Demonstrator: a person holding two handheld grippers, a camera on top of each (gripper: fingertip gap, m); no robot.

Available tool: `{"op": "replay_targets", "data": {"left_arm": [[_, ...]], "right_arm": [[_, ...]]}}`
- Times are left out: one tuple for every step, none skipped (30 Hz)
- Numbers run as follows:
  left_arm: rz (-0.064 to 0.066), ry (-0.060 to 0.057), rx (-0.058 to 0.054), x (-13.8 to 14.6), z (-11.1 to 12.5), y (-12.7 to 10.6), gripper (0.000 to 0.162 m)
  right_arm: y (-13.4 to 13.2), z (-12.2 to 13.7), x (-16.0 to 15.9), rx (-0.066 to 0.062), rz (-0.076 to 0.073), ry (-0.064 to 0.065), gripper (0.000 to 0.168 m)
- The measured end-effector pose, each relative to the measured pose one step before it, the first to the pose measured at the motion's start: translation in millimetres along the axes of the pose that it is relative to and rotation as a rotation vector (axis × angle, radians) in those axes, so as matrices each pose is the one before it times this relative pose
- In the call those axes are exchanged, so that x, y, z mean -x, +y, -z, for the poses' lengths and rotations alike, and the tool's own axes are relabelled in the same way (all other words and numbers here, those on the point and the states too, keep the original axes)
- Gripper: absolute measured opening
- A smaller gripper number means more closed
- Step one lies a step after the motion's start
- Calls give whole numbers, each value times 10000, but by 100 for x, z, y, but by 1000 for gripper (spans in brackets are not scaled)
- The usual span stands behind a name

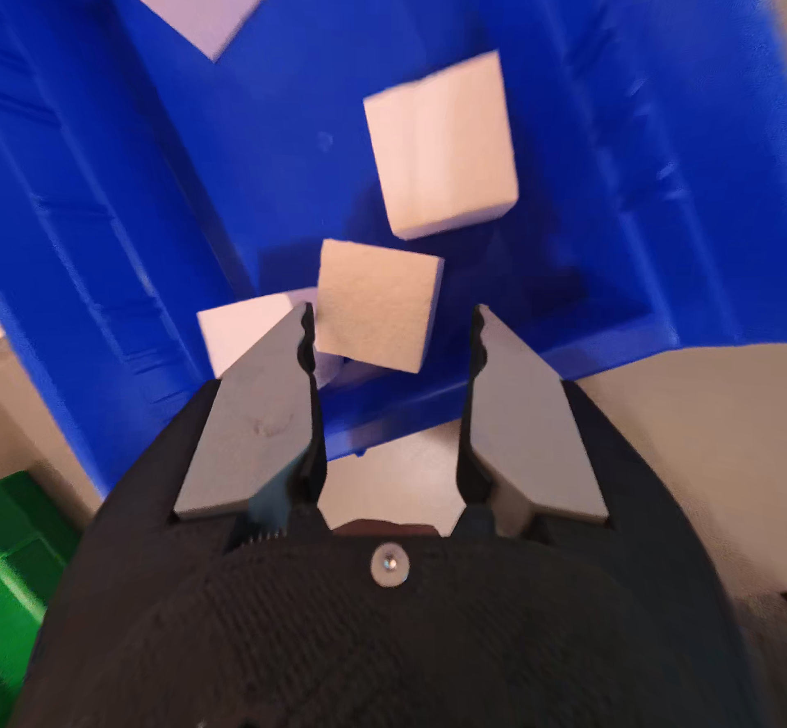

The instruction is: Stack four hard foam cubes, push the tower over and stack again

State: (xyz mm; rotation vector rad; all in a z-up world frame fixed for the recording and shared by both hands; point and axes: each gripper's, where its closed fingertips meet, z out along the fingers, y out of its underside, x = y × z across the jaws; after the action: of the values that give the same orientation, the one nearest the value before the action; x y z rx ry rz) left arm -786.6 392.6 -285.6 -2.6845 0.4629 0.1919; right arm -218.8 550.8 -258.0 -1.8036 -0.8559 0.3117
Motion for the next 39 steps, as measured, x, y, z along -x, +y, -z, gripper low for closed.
{"op": "replay_targets", "data": {"left_arm": [[-163, -131, 390, 156, -680, 630, 78], [-68, -123, 102, 157, -345, 87, 81], [72, -32, -170, 37, 0, -310, 67], [36, -50, -209, 26, 96, -341, 57], [15, 21, -139, -101, 67, -270, 57], [33, 65, -88, -165, 87, -203, 57], [14, -6, -86, -89, 148, -209, 57], [0, -111, -102, 65, 277, -247, 57], [12, -177, -131, 166, 424, -341, 57], [29, -212, -190, 222, 586, -480, 57], [42, -217, -271, 223, 769, -668, 57], [61, -219, -347, 222, 928, -868, 57], [79, -239, -403, 256, 1041, -1025, 57], [68, -211, -418, 196, 1079, -1126, 57], [17, -177, -388, 100, 1059, -1153, 57], [-48, -193, -354, 57, 988, -1152, 57], [-89, -165, -313, -88, 893, -1106, 57], [-120, -67, -276, -326, 785, -1079, 57], [-162, 26, -246, -585, 657, -1029, 57], [-194, 69, -218, -753, 500, -985, 57], [-198, 119, -194, -935, 343, -931, 57], [-165, 215, -177, -1165, 167, -899, 57], [-120, 335, -163, -1411, -30, -874, 57], [-113, 405, -139, -1593, -231, -815, 57], [-132, 414, -94, -1682, -444, -718, 57], [-145, 426, -42, -1769, -644, -635, 57], [-160, 446, 4, -1860, -830, -534, 57], [-186, 421, 46, -1883, -1011, -469, 57], [-220, 355, 82, -1825, -1170, -406, 57], [-226, 327, 98, -1788, -1328, -387, 57], [-236, 354, 103, -1838, -1458, -392, 57], [-249, 353, 88, -1789, -1555, -428, 57], [-237, 321, 77, -1652, -1630, -474, 56], [-234, 306, 117, -1515, -1667, -427, 56], [-253, 291, 175, -1357, -1622, -362, 57], [-294, 249, 190, -1172, -1502, -380, 57], [-318, 164, 156, -902, -1297, -443, 56], [-336, 3, 78, -538, -1033, -571, 59], [-347, -120, -14, -190, -687, -694, 60]], "right_arm": [[17, -22, 9, 6, 8, -3, 37], [8, -12, 15, 5, 6, -2, 37], [-2, -1, 1, -1, 6, -4, 37], [-5, -6, 3, -1, 4, 1, 37], [-8, 4, -2, 1, 1, 0, 37], [2, 5, -3, -2, -1, -2, 37], [-19, 21, -7, -8, -2, -2, 37], [-27, 17, -7, -14, -4, -1, 37], [-21, 8, 9, -13, -7, -5, 37], [-12, 2, 17, -2, -4, -11, 37], [5, -1, 9, 7, 4, -4, 37], [-5, 2, 16, 0, 13, 1, 37], [-35, 7, 27, -7, 14, 1, 37], [-35, 17, 29, -11, 13, 0, 37], [-30, 19, 28, -8, 8, 3, 37], [-28, 15, 9, -10, 1, 0, 37], [-28, 17, -7, -14, -6, 0, 37], [-19, 15, -15, -6, -10, 3, 37], [-1, 13, -28, -1, -9, 3, 37], [-6, 7, -21, -3, -8, 3, 37], [-16, 10, 1, -9, -4, 0, 37], [-24, 17, 5, -7, 4, 2, 37], [-15, 6, 14, -1, 10, 4, 37], [-16, 9, 9, -4, 11, 1, 37], [-8, 1, 25, -2, 7, -1, 37], [-9, 17, 9, -2, 3, 0, 37], [-15, 5, -7, -7, -1, -1, 37], [-10, 7, -2, -4, -4, -3, 37], [-11, 7, -5, -4, -2, -2, 37], [-12, 6, -3, -5, -1, -4, 37], [-10, 3, 2, -1, -1, -2, 37], [0, 6, 10, -2, 2, -3, 37], [-3, -6, 6, 0, 5, -2, 37], [-2, 1, 9, 0, 8, -1, 37], [-25, 13, 12, -5, 11, -2, 37], [-29, 17, 17, -8, 18, -4, 37], [-42, 22, 15, -9, 27, 1, 37], [-31, 29, 10, -12, 28, 5, 37], [-29, 5, 17, -12, 21, 0, 37]]}}
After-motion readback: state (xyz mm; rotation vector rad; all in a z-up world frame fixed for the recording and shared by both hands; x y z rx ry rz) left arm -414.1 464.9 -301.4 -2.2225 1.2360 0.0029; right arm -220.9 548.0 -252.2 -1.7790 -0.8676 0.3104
